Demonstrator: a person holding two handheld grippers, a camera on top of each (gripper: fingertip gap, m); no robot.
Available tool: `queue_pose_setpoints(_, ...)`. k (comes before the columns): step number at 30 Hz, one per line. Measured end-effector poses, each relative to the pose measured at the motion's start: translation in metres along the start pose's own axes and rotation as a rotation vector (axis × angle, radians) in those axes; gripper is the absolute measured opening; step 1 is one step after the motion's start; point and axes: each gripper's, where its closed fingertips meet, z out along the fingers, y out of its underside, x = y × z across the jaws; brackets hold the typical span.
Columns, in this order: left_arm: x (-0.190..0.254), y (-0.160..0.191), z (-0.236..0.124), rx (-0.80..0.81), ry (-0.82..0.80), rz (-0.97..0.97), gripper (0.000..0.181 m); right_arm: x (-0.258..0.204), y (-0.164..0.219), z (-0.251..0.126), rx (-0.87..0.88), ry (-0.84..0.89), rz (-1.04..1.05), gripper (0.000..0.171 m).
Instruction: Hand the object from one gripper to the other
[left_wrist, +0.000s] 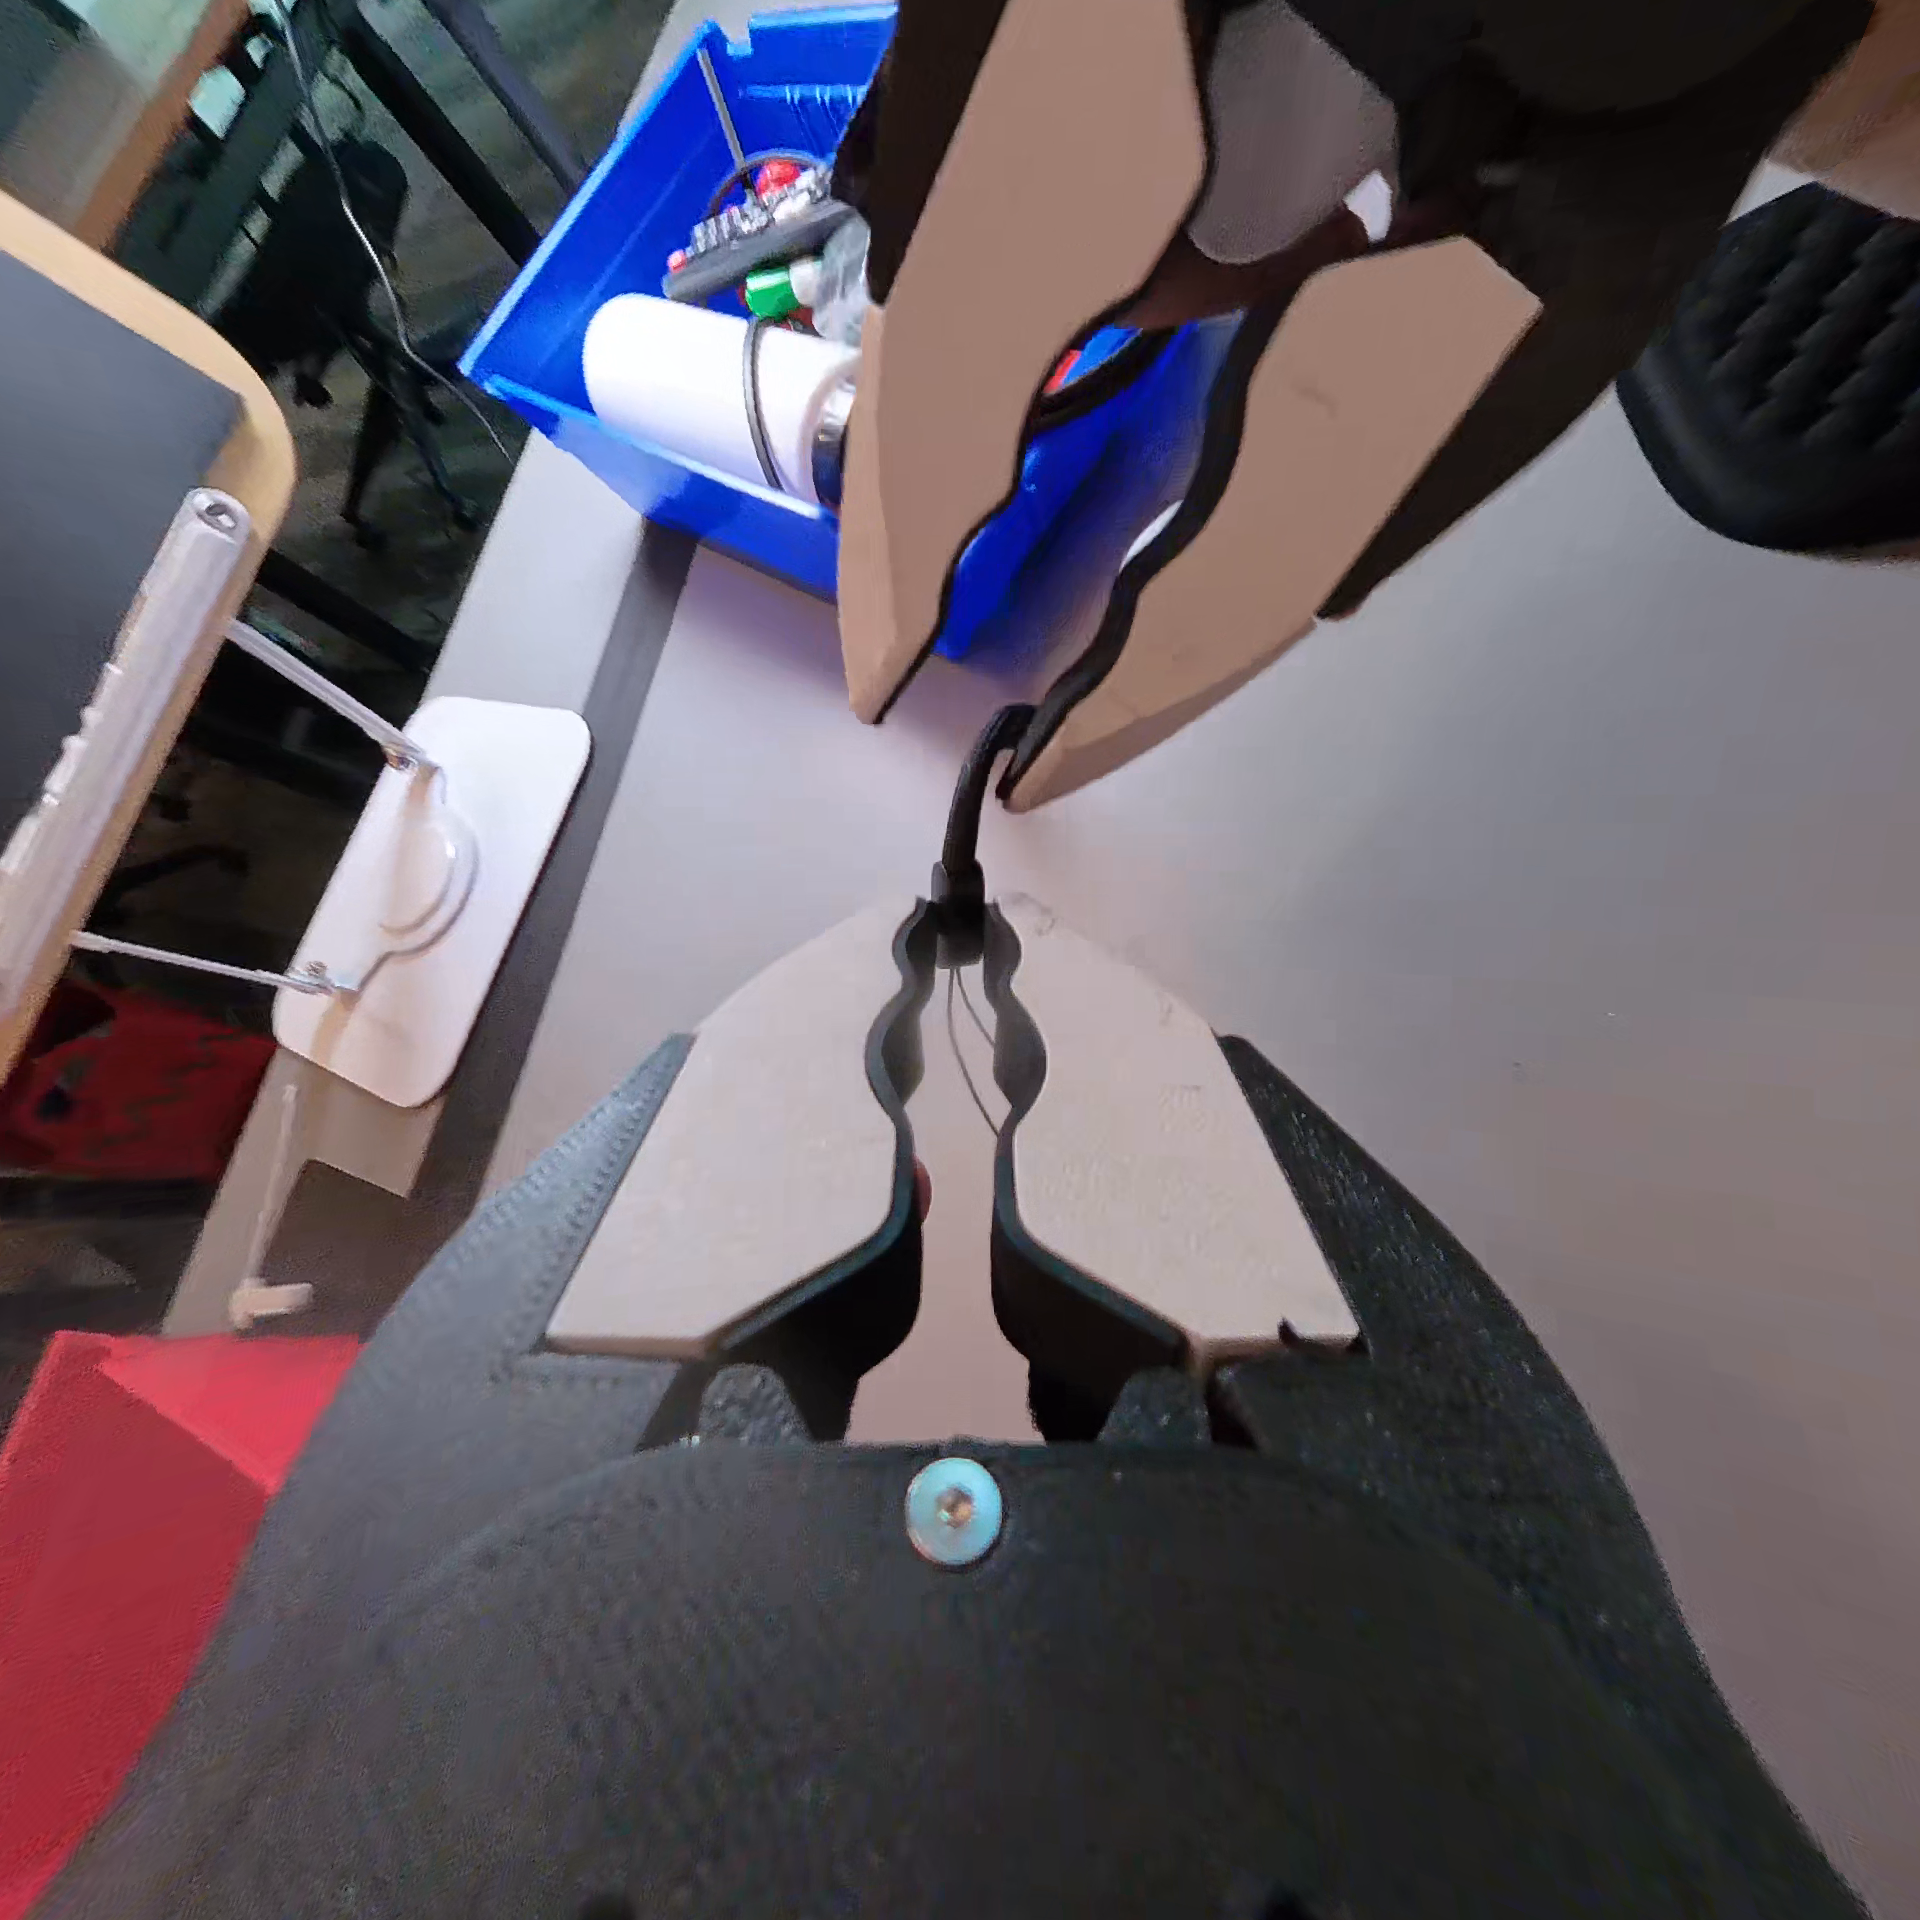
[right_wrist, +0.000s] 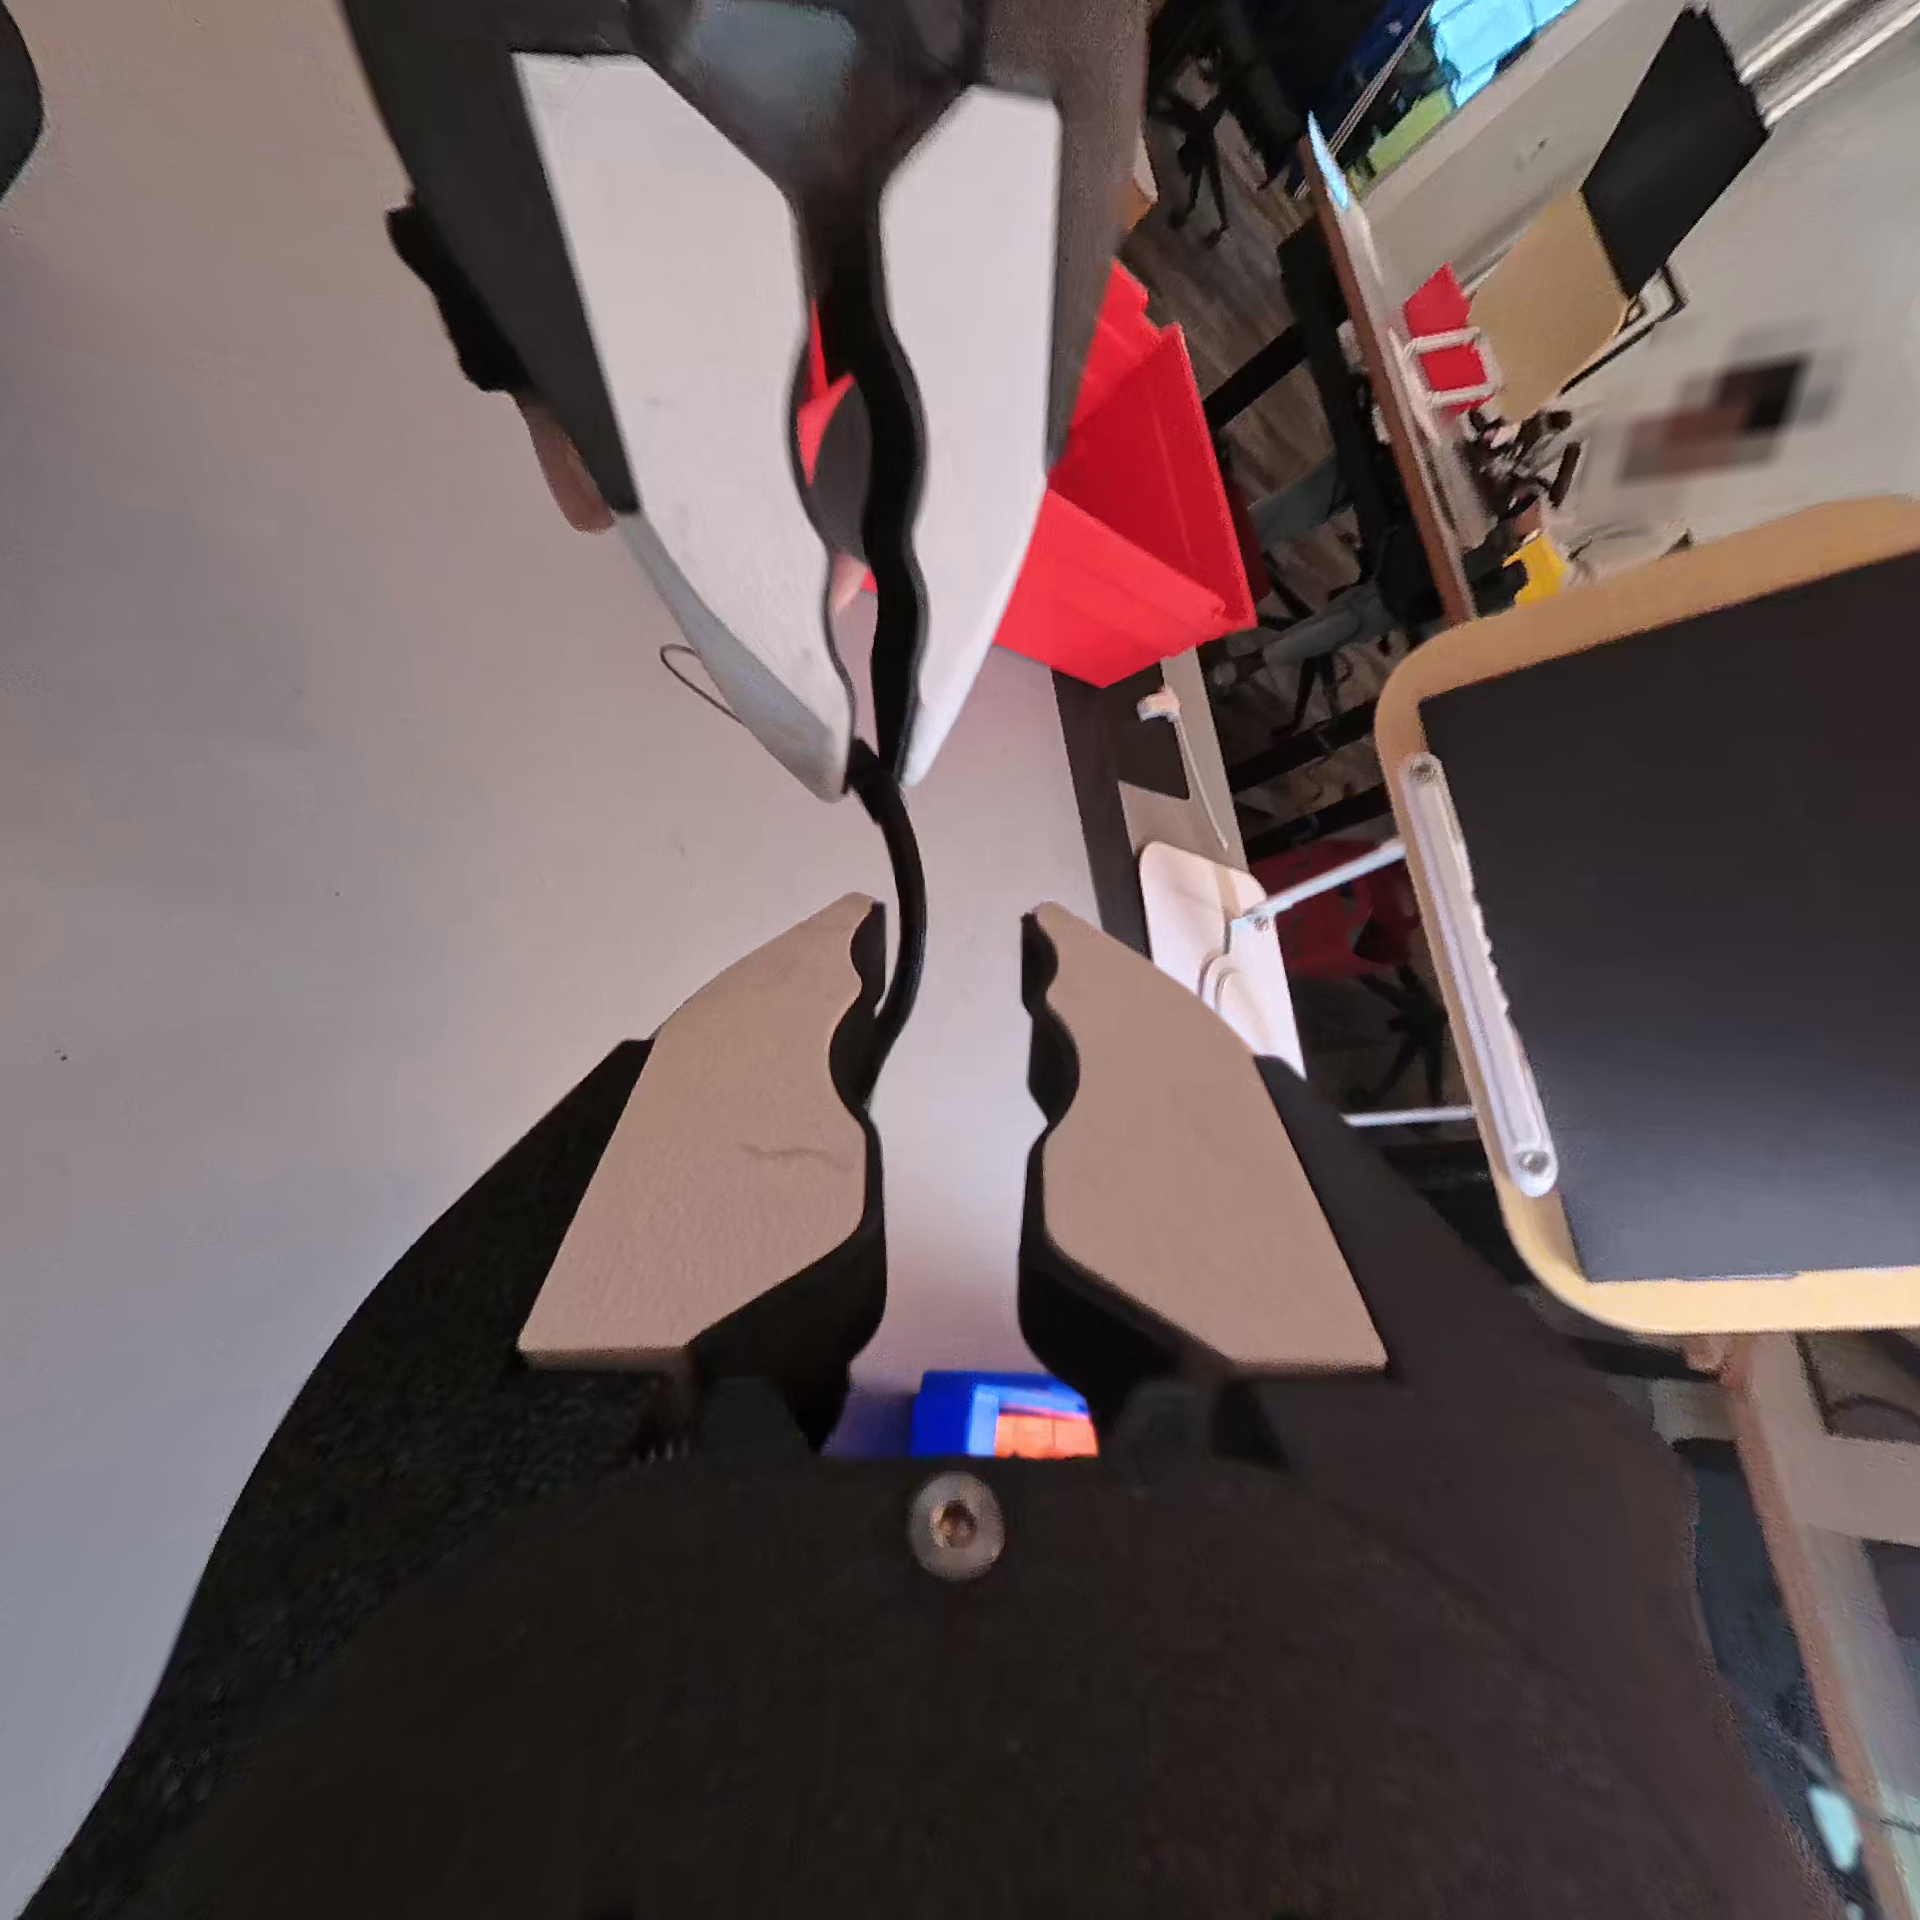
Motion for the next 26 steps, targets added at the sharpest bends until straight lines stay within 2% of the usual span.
queue_pose_setpoints(4,0.0,0.006,0.001,-0.011,0.04,-0.055,0.009,-0.01,-0.001,0.012,-0.025,0.018,-0.108,0.013)
queue_pose_setpoints(8,-0.003,0.005,-0.001,0.01,0.012,-0.039,0.018,-0.014,0.0,0.012,-0.005,-0.04,-0.039,0.003)
queue_pose_setpoints(10,0.001,0.001,0.001,0.008,-0.013,0.013,0.029,-0.017,0.004,0.013,-0.028,-0.052,-0.05,0.003)
queue_pose_setpoints(15,0.008,0.007,0.012,-0.038,-0.008,0.076,0.013,-0.026,0.001,0.016,-0.031,-0.089,-0.061,0.003)
queue_pose_setpoints(18,0.0,-0.001,0.002,0.017,-0.021,0.046,0.004,-0.015,-0.002,0.013,0.007,-0.048,-0.001,0.005)
queue_pose_setpoints(20,-0.007,-0.005,-0.006,0.056,-0.035,0.027,0.004,-0.014,0.009,0.016,-0.045,-0.065,0.05,0.026)
queue_pose_setpoints(21,-0.008,-0.005,-0.009,0.068,-0.029,0.012,0.004,-0.015,0.013,0.019,-0.054,-0.069,0.063,0.027)
queue_pose_setpoints(24,-0.01,-0.001,-0.011,0.062,-0.021,-0.005,0.004,-0.015,0.011,0.027,-0.009,-0.049,0.082,0.004)
queue_pose_setpoints(26,-0.011,0.008,-0.01,0.017,-0.01,-0.015,0.011,-0.014,0.011,0.025,-0.016,-0.056,0.084,0.003)
